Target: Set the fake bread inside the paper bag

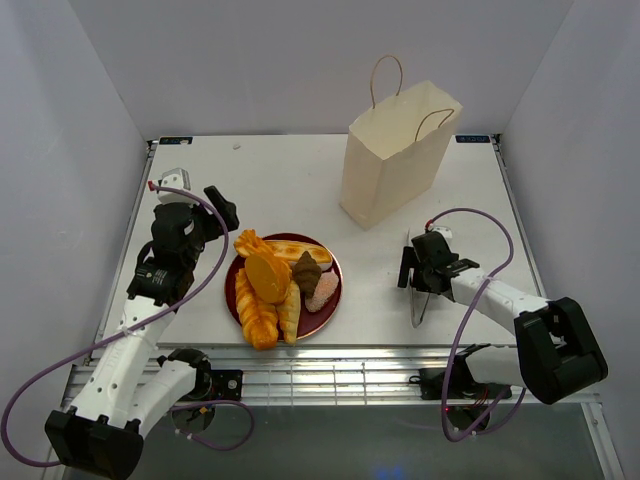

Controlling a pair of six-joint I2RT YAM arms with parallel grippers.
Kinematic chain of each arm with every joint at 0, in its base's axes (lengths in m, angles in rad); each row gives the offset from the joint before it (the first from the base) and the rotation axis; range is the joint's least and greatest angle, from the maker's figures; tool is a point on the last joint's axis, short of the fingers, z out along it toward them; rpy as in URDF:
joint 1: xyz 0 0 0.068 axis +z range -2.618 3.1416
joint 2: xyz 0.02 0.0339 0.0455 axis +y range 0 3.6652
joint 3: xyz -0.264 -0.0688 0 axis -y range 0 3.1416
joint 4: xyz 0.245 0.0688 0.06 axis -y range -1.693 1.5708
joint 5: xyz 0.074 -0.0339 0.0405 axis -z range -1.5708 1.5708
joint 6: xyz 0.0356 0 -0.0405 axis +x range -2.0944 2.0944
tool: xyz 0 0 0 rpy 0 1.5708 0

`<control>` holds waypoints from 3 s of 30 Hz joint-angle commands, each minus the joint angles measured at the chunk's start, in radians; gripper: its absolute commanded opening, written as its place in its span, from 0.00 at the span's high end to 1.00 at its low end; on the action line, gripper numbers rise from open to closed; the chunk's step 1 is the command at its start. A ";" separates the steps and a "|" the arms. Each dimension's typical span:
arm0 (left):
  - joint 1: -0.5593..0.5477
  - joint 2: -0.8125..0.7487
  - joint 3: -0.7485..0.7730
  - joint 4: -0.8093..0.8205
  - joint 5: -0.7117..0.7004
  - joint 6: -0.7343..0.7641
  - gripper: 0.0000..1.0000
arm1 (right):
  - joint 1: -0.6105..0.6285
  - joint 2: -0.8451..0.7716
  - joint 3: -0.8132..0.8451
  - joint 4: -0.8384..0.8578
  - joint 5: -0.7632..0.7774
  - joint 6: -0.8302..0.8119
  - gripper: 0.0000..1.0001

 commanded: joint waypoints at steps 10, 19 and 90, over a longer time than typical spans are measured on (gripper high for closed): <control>-0.033 -0.032 0.000 0.013 0.004 0.006 0.02 | 0.004 0.024 0.011 0.030 0.012 0.068 0.06; -0.036 -0.042 0.000 0.010 -0.005 0.008 0.02 | 0.004 0.035 0.008 -0.002 0.052 0.064 0.18; -0.042 -0.046 -0.014 0.009 -0.126 0.034 0.04 | 0.477 -0.232 0.523 -0.421 -0.171 -0.121 0.36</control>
